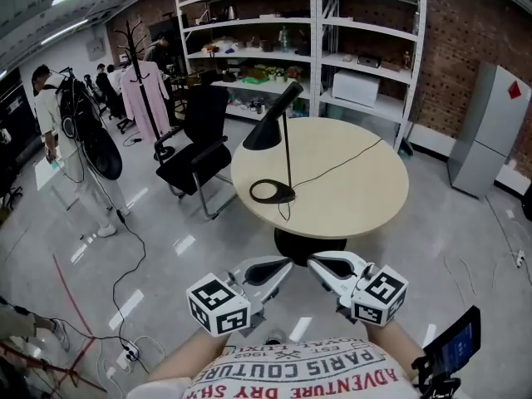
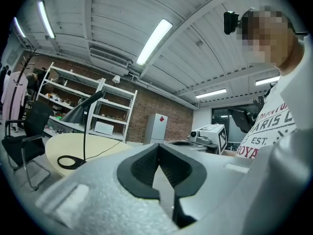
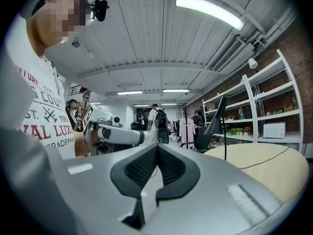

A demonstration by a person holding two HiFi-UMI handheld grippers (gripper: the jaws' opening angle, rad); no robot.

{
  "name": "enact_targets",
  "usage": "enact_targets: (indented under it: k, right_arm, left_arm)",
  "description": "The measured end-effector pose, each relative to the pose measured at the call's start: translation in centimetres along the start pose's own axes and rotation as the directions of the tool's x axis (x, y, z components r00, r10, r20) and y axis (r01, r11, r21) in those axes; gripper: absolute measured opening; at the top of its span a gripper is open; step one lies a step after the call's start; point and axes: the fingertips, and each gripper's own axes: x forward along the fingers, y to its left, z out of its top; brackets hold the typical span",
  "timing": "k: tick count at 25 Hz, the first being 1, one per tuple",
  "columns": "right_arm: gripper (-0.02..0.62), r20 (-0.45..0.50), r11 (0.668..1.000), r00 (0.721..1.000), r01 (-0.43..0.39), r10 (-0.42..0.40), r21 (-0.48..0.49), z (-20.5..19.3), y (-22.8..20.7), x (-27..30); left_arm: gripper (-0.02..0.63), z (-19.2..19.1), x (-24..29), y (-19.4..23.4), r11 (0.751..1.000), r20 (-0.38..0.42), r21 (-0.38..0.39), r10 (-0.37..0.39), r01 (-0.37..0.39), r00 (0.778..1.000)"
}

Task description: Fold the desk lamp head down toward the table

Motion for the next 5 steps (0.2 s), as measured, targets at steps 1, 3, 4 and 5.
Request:
enact_targets:
  k: [1,3,4,5]
  right_arm:
    - [0.003,0.002,1.0,1.0,0.001,-0.001,-0.001,-0.02,0.04,-0.08]
    - [0.003,0.006,1.0,1.0,0.004,-0.004,-0.003,-0.18,0.07,-0.22]
    - [0.003,0.007,1.0,1.0,0.005,-0.005,-0.004,-0.27,0.08,-0.27]
    - [0.003,0.009,1.0,1.0,0.006,-0.006,-0.005,-0.36,0.09,-0.32]
  left_arm:
    - [-0.003,-0.12,0.02,-0.14,1.0,-0.001,0.001,-0.002,0.002,1.0]
    - [-0.003,-0.44,0.04,-0.33,1.0,-0.004,0.003,-0.005,0.005,1.0]
    - [-0.003,-0.62,0.05,-0.39,1.0,-0.005,0.003,-0.007,0.007,1.0]
    - [-0.003,-0.8,0.05,-0.44,1.0,-0.006,0.003,-0.008,0.008,1.0]
